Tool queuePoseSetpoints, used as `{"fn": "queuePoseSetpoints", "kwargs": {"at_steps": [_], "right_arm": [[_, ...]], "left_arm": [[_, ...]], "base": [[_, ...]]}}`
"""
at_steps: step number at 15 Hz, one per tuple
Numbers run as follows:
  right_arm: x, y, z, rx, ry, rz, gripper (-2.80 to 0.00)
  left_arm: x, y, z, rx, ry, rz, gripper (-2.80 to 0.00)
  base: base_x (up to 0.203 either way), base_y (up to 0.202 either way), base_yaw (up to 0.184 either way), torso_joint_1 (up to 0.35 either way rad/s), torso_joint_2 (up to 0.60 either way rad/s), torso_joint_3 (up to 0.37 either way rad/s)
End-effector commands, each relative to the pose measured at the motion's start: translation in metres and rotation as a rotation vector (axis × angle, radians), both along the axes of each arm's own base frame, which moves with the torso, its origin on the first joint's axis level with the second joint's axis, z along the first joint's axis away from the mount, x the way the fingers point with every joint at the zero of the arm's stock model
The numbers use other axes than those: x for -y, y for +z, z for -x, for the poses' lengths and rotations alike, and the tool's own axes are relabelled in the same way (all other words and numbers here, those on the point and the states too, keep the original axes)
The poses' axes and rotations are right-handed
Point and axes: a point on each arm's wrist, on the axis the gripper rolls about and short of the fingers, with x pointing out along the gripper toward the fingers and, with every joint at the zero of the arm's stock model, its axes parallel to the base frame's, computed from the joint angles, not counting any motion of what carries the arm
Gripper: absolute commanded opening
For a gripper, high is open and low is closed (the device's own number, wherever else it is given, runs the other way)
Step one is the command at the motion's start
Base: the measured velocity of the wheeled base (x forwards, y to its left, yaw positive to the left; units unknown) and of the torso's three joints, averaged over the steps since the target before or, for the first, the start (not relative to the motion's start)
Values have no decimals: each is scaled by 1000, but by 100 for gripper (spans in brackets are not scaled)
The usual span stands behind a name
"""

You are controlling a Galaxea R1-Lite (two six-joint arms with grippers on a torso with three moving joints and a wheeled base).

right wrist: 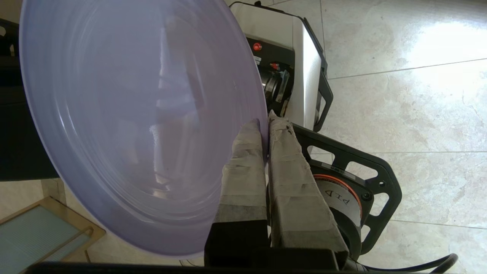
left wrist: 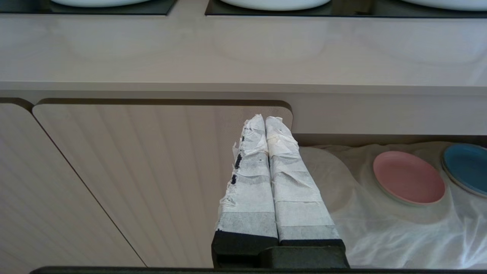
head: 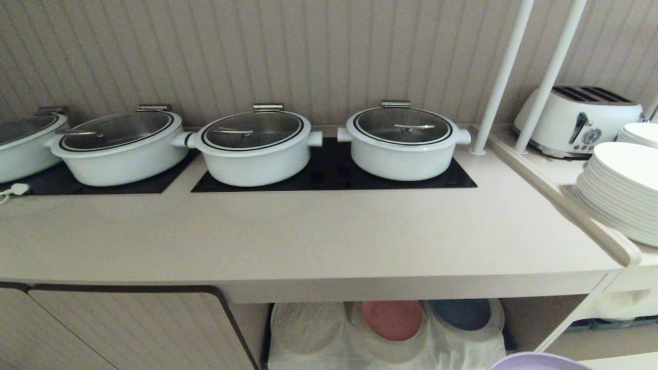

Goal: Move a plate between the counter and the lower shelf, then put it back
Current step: Put the plate in the cupboard

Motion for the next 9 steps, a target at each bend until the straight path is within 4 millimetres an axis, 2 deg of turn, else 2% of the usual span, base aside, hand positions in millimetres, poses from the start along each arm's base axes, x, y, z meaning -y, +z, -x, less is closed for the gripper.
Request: {"fn": "queuePoseSetpoints", "kwargs": {"at_steps": [1,9], "right_arm": [[0,-1,-1,-11,2,-5,-280],[1,1,-4,-11,1,-7,-280]], "left_arm": [[0,0,0,-1,1,0,-280],[0,0,0,1,0,0,-280]], "base": [[0,0,0,0,0,0],[0,0,0,0,0,0]]}}
